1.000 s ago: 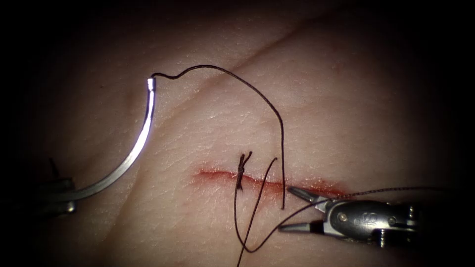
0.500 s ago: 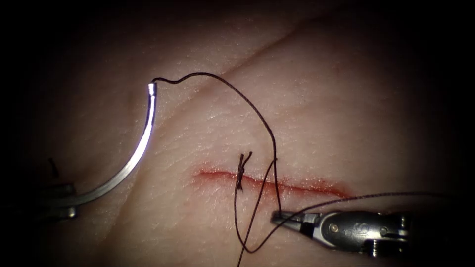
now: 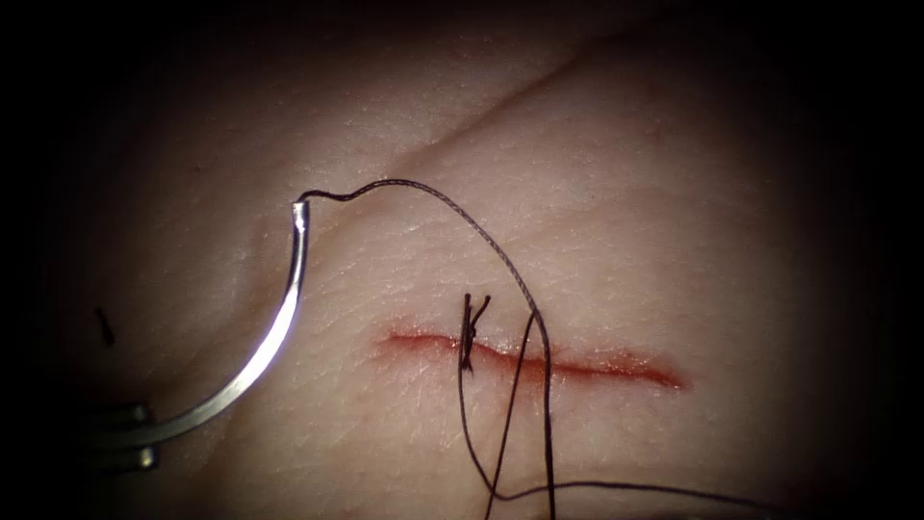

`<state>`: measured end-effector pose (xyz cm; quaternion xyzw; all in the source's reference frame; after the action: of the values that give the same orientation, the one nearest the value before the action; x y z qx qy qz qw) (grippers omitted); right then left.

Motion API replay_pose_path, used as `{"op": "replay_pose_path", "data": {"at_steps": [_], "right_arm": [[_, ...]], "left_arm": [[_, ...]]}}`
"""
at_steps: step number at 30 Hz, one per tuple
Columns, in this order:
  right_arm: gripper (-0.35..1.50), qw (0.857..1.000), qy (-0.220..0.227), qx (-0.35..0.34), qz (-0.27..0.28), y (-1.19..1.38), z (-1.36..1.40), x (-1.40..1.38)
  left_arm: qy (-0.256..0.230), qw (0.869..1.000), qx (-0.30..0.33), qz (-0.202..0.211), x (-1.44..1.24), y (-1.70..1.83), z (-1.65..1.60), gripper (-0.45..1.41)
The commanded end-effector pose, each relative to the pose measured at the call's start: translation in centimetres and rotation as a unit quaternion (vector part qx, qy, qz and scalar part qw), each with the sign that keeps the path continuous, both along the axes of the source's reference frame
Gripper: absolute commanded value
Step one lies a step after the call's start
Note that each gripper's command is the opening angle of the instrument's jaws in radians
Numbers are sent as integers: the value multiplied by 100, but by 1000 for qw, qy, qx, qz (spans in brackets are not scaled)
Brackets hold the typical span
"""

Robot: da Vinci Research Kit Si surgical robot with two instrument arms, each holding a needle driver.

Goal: Wound Closure

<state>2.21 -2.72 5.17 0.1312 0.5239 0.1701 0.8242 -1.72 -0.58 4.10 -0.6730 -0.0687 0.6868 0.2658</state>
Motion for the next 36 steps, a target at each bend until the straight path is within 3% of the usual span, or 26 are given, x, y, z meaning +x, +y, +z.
{"op": "replay_pose_path", "data": {"at_steps": [1,8,12,13,16,18,25,36], "right_arm": [[-35,1000,6,2,-7,-21,-17,11],[-35,999,26,7,-27,-44,-85,27],[-35,999,31,-8,-25,-33,-91,27],[-15,999,32,-10,-16,-26,-88,25],[76,999,36,-21,5,-10,-73,19],[98,999,36,-38,13,4,-52,9],[99,998,25,-52,23,23,-10,-23],[103,997,11,-61,37,47,41,-64]], "left_arm": [[0,1000,1,0,-5,-5,5,-45],[-3,1000,0,1,-9,-4,5,-45],[-3,1000,0,1,-10,-4,5,-45],[-3,1000,0,1,-10,-5,5,-45],[-3,1000,0,1,-9,-5,4,-45],[-3,1000,0,2,-6,-5,3,-45],[-4,1000,4,6,16,-3,-6,-45],[-10,998,-22,-61,100,19,-51,-45]]}}
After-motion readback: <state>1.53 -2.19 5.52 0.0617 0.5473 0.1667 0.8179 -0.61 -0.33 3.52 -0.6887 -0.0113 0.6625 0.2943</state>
